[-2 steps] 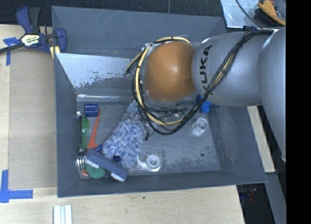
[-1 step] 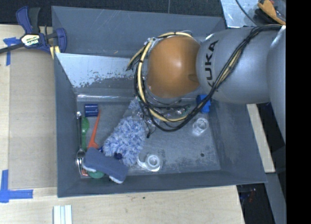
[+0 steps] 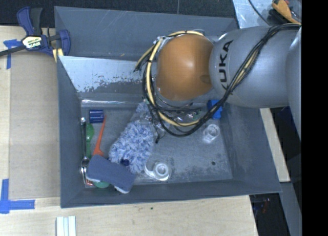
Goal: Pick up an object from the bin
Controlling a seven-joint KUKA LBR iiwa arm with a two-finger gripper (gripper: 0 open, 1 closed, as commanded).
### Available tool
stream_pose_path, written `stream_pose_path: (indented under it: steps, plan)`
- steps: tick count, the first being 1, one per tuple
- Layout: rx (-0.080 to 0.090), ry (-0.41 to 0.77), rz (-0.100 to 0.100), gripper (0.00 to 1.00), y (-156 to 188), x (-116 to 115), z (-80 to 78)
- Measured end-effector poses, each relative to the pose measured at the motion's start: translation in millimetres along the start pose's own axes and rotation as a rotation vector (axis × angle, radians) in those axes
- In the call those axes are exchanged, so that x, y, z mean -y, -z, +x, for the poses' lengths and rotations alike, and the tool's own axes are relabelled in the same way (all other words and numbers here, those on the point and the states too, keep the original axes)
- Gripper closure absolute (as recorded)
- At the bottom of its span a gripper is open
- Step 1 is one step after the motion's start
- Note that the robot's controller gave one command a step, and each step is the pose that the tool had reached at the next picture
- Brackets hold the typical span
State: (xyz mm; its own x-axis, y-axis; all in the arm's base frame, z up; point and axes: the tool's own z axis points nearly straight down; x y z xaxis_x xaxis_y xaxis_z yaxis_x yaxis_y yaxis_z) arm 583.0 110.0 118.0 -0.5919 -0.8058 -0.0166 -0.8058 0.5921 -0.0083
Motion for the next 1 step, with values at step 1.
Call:
stream_pose_path:
  steps: [1]
  plan:
    - [0.000, -0.003, -0.001, 1.00, 14.1, -0.1, 0.0]
